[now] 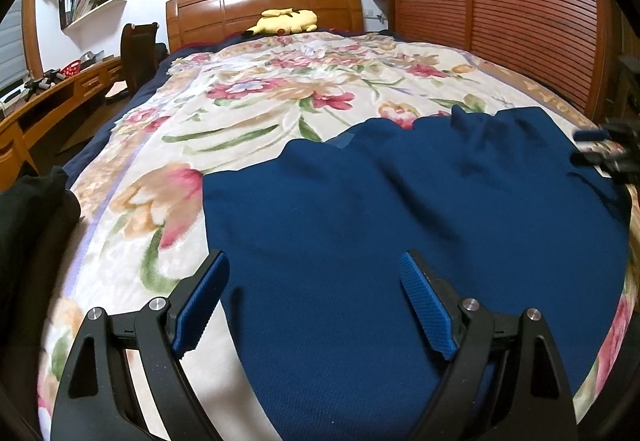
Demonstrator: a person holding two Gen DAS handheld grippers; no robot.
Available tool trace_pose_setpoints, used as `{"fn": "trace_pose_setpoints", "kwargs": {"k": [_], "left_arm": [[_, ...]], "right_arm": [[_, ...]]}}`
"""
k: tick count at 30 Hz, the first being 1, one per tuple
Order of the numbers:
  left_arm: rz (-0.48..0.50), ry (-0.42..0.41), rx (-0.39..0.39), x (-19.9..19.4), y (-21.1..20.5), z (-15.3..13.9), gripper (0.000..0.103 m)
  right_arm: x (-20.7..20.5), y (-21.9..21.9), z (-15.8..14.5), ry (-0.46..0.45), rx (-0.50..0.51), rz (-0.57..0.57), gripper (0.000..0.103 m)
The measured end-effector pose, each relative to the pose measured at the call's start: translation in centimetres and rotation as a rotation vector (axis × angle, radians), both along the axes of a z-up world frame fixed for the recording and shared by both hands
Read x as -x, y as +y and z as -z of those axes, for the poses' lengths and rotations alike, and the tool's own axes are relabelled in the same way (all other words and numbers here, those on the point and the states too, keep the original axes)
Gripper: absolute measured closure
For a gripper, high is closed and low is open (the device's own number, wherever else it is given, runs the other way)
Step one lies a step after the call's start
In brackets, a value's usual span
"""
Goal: Fold large clothes
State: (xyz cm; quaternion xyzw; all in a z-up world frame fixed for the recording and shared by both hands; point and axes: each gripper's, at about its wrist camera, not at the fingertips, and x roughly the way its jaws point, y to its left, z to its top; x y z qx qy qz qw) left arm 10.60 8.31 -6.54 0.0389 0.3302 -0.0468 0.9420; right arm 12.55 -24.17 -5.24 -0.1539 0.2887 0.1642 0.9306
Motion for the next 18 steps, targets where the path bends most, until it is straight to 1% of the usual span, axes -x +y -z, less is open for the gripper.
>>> {"fn": "trace_pose_setpoints", "kwargs": {"k": [2,6,8,10,11,12,16,18], "left_arm": [[-0.002,-0.006,0.002,0.2,0.0,-0.1,0.015],[-0.007,-0.021,0.018,1.1,0.2,-0.4,0.015],[-0.012,-0.03,0.035,1.9,0.5,-0.6,0.015],[-0.018,-0.036,0.046,2.7,0.6,-0.6,0.015],[-0.02,-0.037,0.051,3.0,0.6,-0.6,0.015],[-0.021,-0.038,0.059,3.4,0.6,-0.5,0.015],[-0.026,-0.046,0.072,5.2,0.5,-0.2,0.015],[-0.029,-0.047,0.068,5.7,0.3,-0.1,0.015]], "right_arm": [[1.1,-1.0,0.7,0.02,-0.003,0.01,0.041],[1.9,-3.5,2.5,0.064,-0.024,0.061,0.041],[2.3,-4.0,4.0,0.093,-0.005,0.068,0.041],[2.3,-4.9,4.9,0.106,-0.057,0.062,0.041],[2.4,-5.2,5.0,0.108,-0.087,0.066,0.041],[2.3,-5.3,5.1,0.106,-0.096,0.07,0.041],[2.4,-5.1,4.8,0.1,-0.075,0.106,0.041],[2.5,-4.3,4.4,0.084,-0.053,0.133,0.041]]}}
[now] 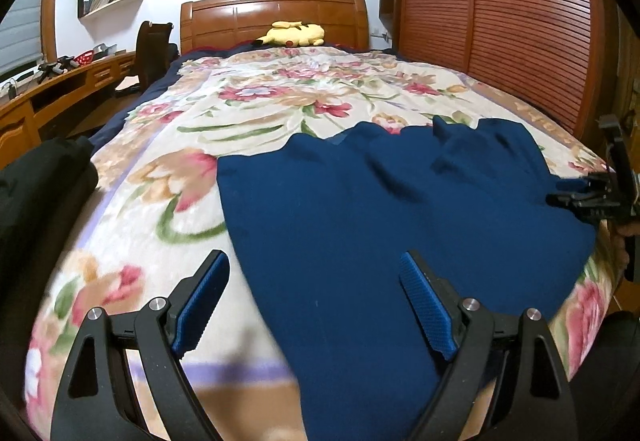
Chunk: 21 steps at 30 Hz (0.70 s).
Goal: Fold large clothes
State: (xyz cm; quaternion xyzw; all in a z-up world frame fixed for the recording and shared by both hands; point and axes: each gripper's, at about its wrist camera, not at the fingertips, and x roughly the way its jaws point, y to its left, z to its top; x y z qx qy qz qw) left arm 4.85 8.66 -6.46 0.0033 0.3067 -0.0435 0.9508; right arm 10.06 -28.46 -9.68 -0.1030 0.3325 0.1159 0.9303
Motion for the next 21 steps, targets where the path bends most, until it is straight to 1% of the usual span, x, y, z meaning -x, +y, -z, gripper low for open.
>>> {"fn": "trace_pose_setpoints", "kwargs": {"k": [4,7,14,21], "left_arm": [[-0.009,0.002,-0.008,0.8,-0.1,0.4,0.015],[-0.015,0.0,-0.005,1.2,0.1,0.6,0.015],[-0.027,0.002,0.0,1.5,0.2,0.9,0.015],[-0.027,0.005,-0.006,1.4,0.0,1.1,0.015]], "right_arm": [[1.7,2.0,-1.2,-0.083,0.059,0.026,0.041],[2.9,3.3,-2.0,-0.126,0.042,0.006,0.041],[5.6,6.6,-2.2,-0.139,-0.022,-0.096,0.041],[5.5,9.5,-1.4,-0.121,-0.052,-0.174,0.041]]}}
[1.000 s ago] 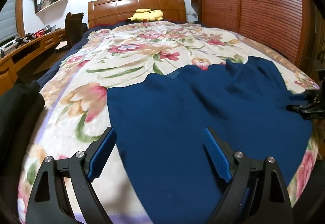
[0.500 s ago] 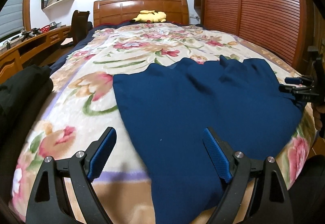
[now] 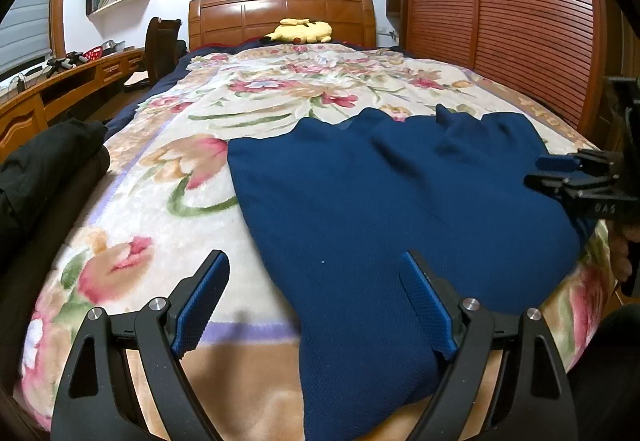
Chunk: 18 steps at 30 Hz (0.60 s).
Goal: Fold large clothes
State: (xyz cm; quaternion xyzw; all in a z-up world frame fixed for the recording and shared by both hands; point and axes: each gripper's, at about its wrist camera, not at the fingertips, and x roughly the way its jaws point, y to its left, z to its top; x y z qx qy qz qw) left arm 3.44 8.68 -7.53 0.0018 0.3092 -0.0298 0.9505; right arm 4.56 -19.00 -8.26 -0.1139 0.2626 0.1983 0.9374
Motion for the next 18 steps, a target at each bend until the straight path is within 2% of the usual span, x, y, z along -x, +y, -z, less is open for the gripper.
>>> {"fn": "trace_pose_setpoints", "kwargs": {"k": [7,10,18], "left_arm": [[0.002,0.002,-0.004,-0.1,0.0,0.2,0.015],[0.002,0.002,-0.002,-0.1,0.0,0.2,0.015],[-0.024,0.019,0.031,1.4,0.1,0.5,0.015]], "right_arm": [[-1.8,-0.3,2.2,0.059,-0.02,-0.019,0.04],[-2.2,-0.5,2.0,0.064,-0.042,-0.017,0.038],[-2.5,-0.2,2.3,0.053,-0.026,-0.008,0.037]]}}
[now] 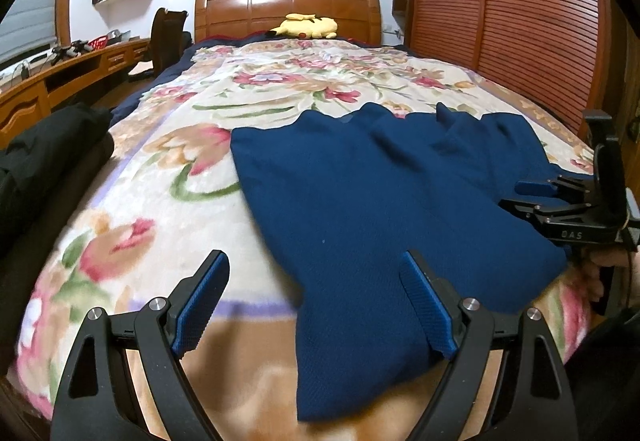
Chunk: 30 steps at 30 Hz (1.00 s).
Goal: Fold large clothes
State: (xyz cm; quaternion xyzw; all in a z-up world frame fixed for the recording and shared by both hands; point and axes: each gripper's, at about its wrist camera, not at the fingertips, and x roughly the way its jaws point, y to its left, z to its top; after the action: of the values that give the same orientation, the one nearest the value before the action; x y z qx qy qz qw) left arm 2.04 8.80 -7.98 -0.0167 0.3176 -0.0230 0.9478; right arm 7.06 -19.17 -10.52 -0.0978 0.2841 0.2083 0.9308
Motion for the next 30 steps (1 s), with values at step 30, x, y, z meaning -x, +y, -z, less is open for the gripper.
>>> {"fn": "trace_pose_setpoints", "kwargs": {"k": [30], "left_arm": [[-0.036,0.107,0.119,3.2,-0.1,0.7,0.029]], "right_arm": [[6.1,-0.3,-1.2,-0.042,0.018,-0.107,0.037]]}}
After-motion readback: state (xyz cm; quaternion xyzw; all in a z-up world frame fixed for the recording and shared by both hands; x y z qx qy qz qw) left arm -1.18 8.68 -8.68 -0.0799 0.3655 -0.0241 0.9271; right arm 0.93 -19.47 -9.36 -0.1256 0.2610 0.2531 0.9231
